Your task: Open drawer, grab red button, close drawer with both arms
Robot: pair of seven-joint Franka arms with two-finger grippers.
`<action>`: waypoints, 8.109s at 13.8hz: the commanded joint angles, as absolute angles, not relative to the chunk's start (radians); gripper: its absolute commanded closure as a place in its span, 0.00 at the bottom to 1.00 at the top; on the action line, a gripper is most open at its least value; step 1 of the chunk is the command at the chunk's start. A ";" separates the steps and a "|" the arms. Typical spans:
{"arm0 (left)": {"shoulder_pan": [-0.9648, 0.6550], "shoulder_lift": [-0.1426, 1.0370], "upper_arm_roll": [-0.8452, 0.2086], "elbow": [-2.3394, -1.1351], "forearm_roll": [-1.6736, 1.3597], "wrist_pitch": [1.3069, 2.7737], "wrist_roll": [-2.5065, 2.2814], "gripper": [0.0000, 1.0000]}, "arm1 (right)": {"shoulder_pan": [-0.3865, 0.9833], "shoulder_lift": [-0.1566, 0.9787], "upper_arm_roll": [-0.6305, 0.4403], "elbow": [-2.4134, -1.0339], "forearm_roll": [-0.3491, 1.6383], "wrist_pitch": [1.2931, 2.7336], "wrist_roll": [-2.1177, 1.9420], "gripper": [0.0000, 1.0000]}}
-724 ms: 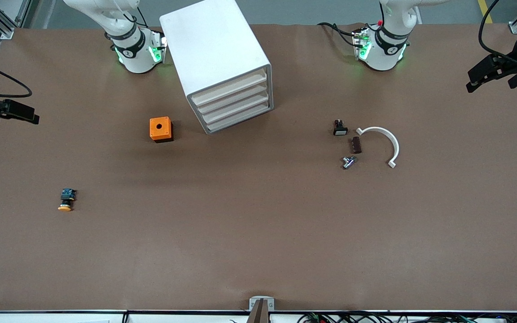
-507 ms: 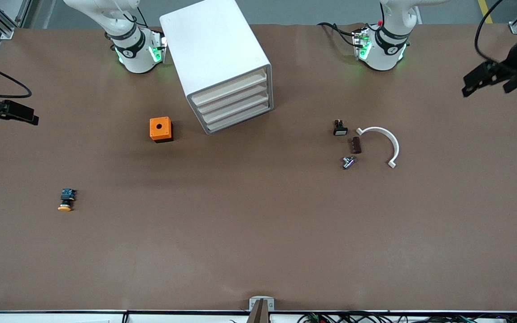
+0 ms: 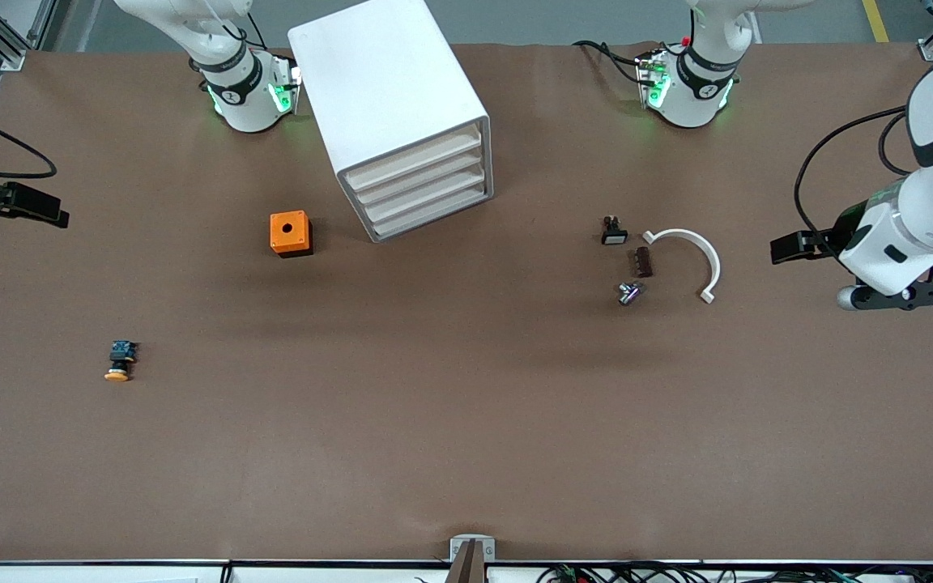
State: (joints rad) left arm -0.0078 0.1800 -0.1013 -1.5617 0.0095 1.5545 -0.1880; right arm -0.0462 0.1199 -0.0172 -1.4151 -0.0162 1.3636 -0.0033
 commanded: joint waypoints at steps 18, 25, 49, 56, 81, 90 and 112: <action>-0.362 0.658 -0.126 -1.532 -0.412 1.612 -2.019 0.00 | -0.057 0.127 -0.009 -1.381 -0.018 1.361 -0.012 0.00; -0.414 0.715 -0.126 -1.531 -0.874 1.618 -2.143 0.16 | -0.054 0.127 -0.009 -1.381 -0.018 1.361 -0.014 0.00; -0.623 0.813 -0.118 -1.529 -1.115 1.618 -2.326 1.00 | -0.049 0.127 -0.009 -1.381 -0.018 1.377 -0.006 0.00; -0.491 0.818 -0.092 -1.459 -1.028 1.611 -2.321 1.00 | -0.003 0.136 -0.003 -1.373 -0.018 1.384 0.064 0.00; -0.084 0.550 -0.058 -1.241 -0.275 1.348 -1.934 0.00 | 0.666 0.462 -0.002 -1.388 0.132 1.655 1.636 0.00; -0.006 0.454 -0.069 -1.287 -0.023 1.385 -1.232 0.00 | 0.753 0.560 -0.002 -1.391 0.164 1.775 1.743 0.00; -0.029 0.337 -0.219 -1.747 -0.015 1.922 -0.729 0.00 | 0.779 0.618 -0.002 -1.387 0.164 1.796 1.732 0.80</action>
